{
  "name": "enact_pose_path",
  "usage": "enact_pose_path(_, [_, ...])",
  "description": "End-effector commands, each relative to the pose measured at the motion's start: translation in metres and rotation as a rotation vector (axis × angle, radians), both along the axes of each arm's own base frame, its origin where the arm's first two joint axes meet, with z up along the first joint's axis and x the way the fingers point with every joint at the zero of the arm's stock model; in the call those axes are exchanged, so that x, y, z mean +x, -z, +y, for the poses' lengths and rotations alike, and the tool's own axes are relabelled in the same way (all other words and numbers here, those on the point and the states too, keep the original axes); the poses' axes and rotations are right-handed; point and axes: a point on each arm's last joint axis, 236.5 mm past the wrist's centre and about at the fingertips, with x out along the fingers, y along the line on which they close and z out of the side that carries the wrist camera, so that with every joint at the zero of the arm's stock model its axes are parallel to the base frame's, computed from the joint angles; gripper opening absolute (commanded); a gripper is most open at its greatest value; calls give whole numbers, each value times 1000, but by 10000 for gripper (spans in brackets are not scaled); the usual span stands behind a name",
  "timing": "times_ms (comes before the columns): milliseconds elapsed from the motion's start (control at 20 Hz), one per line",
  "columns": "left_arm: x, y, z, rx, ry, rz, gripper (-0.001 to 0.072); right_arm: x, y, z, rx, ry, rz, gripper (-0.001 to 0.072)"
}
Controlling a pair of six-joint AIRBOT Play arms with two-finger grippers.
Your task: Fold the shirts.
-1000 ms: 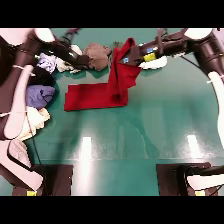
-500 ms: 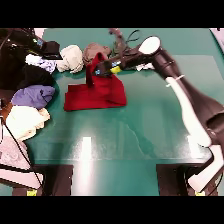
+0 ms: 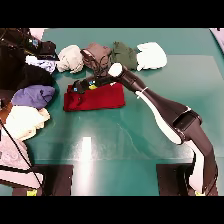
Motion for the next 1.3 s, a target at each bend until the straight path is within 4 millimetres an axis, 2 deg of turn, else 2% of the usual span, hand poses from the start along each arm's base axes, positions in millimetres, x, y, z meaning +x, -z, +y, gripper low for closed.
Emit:
enact_pose_path(0, [-3, 1, 1, 5, 5, 13, 22, -4, 10, -61, -83, -41, 108, 593])
enact_pose_path(50, [-2, 1, 1, 4, 5, 8, 22, 2, 18, -95, -127, -18, 144, 592])
enact_pose_path(100, [-2, 0, 0, 6, 9, 3, 22, 8, 27, -130, -176, 19, 169, 549])
enact_pose_path(200, [-2, 0, 0, 5, 8, 3, 22, 21, 44, -193, -246, 121, 215, 530])
enact_pose_path(250, [-1, 0, 0, 5, 6, -1, 22, 26, 50, -216, -250, 171, 241, 531])
enact_pose_path(350, [2, -1, 0, 2, 3, -12, 22, 31, 61, -248, -231, 242, 311, 538])
enact_pose_path(400, [3, -2, 0, 1, 1, -17, 23, 31, 70, -255, -211, 263, 357, 627])
enact_pose_path(450, [3, -2, 0, 1, 0, -18, 22, 30, 78, -257, -194, 273, 398, 657])
enact_pose_path(550, [3, -2, 0, -2, 2, -18, 22, 30, 98, -253, -170, 281, 462, 657])
enact_pose_path(700, [3, -2, -1, -2, 3, -16, 22, 34, 116, -223, -77, 300, 547, 656])
enact_pose_path(900, [0, -1, -1, -2, 8, -7, 22, 20, 134, -178, -11, 270, 634, 644])
enact_pose_path(950, [-1, -1, -1, -2, 9, -2, 22, 18, 135, -169, -5, 263, 619, 564])
enact_pose_path(1000, [-2, 0, -1, -1, 11, 1, 23, 19, 134, -161, -8, 255, 576, 447])
enact_pose_path(1150, [-3, 0, -1, 0, 13, 8, 22, 26, 117, -151, 4, 224, 424, 20])
enact_pose_path(1250, [-5, 1, -1, 2, 16, 16, 22, 33, 95, -160, 8, 222, 364, 18])
